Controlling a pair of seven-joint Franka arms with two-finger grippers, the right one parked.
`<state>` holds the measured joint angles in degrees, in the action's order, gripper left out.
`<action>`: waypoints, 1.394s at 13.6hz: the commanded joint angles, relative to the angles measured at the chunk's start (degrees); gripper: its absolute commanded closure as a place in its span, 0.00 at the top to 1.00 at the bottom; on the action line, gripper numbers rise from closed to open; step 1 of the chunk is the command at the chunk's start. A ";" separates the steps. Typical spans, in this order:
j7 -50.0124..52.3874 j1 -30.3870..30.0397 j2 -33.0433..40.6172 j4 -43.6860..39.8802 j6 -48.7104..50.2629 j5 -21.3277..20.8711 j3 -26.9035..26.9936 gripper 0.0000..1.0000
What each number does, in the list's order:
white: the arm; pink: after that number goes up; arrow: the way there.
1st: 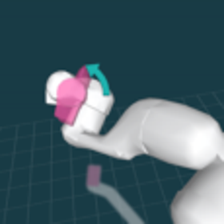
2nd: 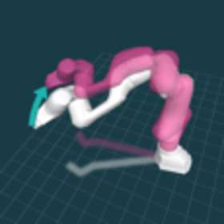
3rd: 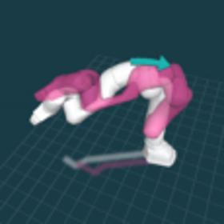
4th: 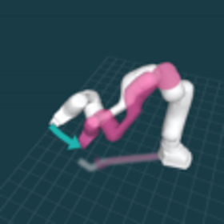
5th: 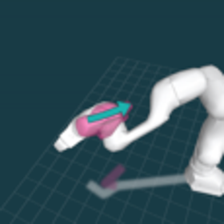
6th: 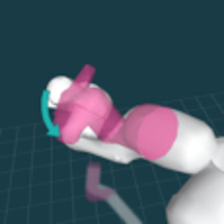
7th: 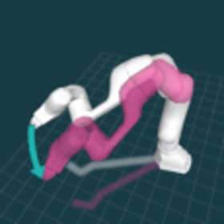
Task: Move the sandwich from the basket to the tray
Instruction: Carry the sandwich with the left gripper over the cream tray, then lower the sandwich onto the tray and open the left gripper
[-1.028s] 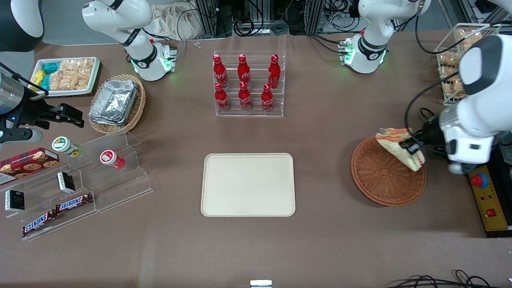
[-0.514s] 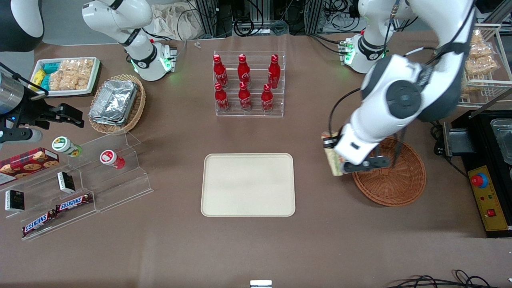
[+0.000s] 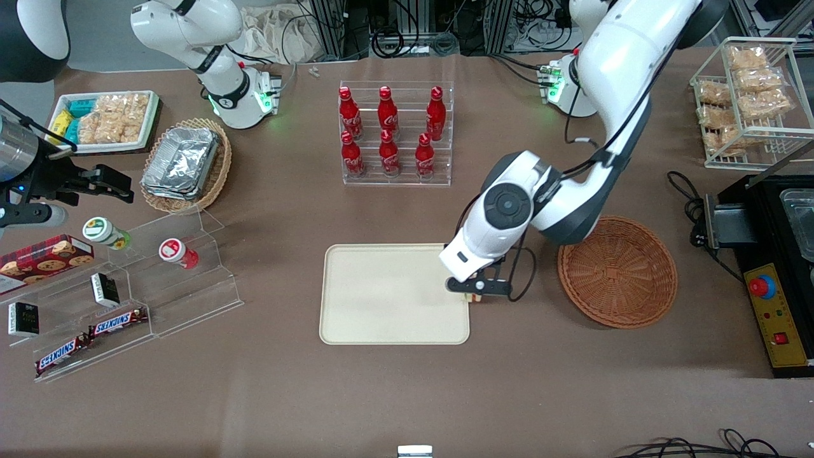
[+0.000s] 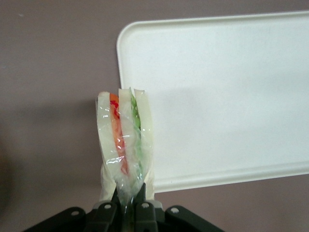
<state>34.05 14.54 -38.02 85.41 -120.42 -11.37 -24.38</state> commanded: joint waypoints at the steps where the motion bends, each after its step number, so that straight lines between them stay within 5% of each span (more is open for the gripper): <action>1: -0.82 1.63 -5.38 -3.14 -1.47 -3.03 0.12 0.02; 3: -0.91 2.15 -7.41 -3.75 -4.11 -3.74 0.04 0.03; 5: -0.74 2.24 -8.12 -3.84 -4.91 -3.66 0.04 0.25; 7: 0.14 2.07 -7.68 -3.84 -4.12 -2.87 -0.05 0.99; 13: -0.56 -1.09 1.52 -5.52 10.18 3.11 -0.14 0.99; 19: -5.45 -11.88 17.17 -4.99 27.68 3.20 -0.05 0.99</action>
<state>32.49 6.96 -26.09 77.89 -95.44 -9.23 -24.27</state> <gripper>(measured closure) 0.004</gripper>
